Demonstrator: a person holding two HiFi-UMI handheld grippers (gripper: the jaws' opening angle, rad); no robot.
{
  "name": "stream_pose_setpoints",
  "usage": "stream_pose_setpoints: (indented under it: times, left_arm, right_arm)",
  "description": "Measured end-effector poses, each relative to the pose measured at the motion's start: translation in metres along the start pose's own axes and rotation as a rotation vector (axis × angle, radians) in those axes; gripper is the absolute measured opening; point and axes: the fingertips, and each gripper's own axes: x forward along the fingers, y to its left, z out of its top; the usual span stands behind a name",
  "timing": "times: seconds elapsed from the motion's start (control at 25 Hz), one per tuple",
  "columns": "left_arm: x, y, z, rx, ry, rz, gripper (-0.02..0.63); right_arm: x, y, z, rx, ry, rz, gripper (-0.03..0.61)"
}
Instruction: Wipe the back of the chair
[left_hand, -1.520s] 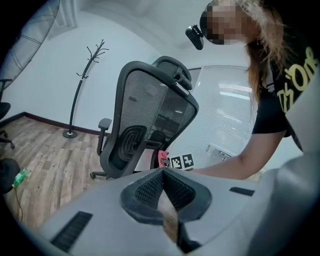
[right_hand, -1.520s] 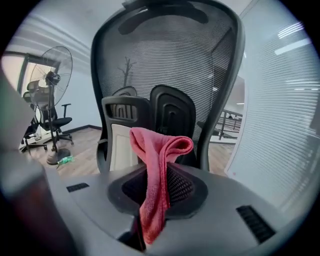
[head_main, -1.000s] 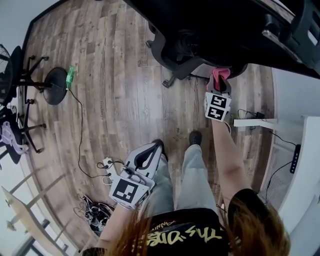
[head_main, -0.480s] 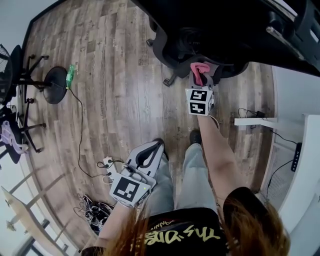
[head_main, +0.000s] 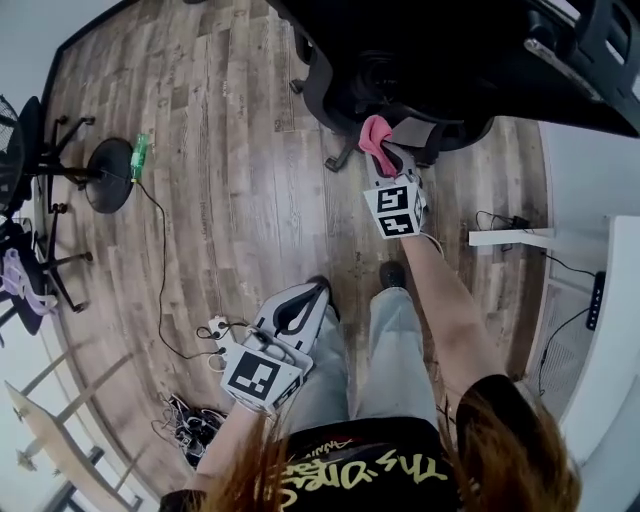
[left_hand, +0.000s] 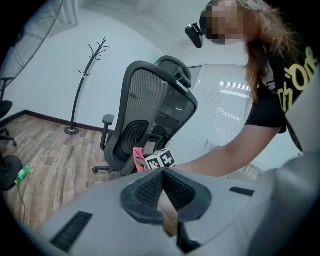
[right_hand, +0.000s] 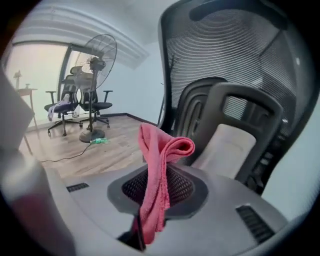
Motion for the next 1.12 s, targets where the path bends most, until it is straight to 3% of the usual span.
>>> stream_pose_setpoints:
  times: [0.12, 0.24, 0.4, 0.52, 0.6, 0.68, 0.84, 0.96, 1.12]
  left_arm:
    - [0.008, -0.004, -0.004, 0.013, -0.002, -0.013, -0.006]
    - [0.013, -0.003, -0.009, -0.012, -0.028, 0.011, -0.006]
    - [0.023, -0.012, -0.031, -0.074, -0.044, 0.047, -0.006]
    - [0.023, -0.022, -0.050, -0.201, -0.174, 0.059, -0.006]
    - [0.021, -0.022, -0.057, -0.262, -0.231, 0.069, -0.006]
    - [0.019, -0.019, -0.060, -0.276, -0.238, 0.080, -0.006]
    - [0.016, -0.009, -0.058, -0.249, -0.190, 0.102, -0.006]
    - [0.014, -0.001, -0.057, -0.225, -0.151, 0.118, -0.006]
    - [0.011, 0.008, -0.056, -0.208, -0.114, 0.139, -0.006]
  right_arm:
    - [-0.037, -0.028, -0.063, 0.174, 0.046, -0.074, 0.066]
    - [-0.071, -0.085, -0.127, 0.300, 0.133, -0.227, 0.066]
    - [-0.080, -0.153, -0.169, 0.371, 0.185, -0.362, 0.066]
    - [-0.061, -0.183, -0.166, 0.339, 0.181, -0.382, 0.066]
    - [-0.039, -0.182, -0.159, 0.340, 0.165, -0.369, 0.066]
    - [-0.019, -0.167, -0.155, 0.346, 0.163, -0.341, 0.066]
    - [0.002, -0.125, -0.151, 0.323, 0.173, -0.332, 0.066]
    - [0.006, -0.103, -0.149, 0.364, 0.176, -0.348, 0.066]
    - [0.025, -0.065, -0.132, 0.328, 0.149, -0.244, 0.066]
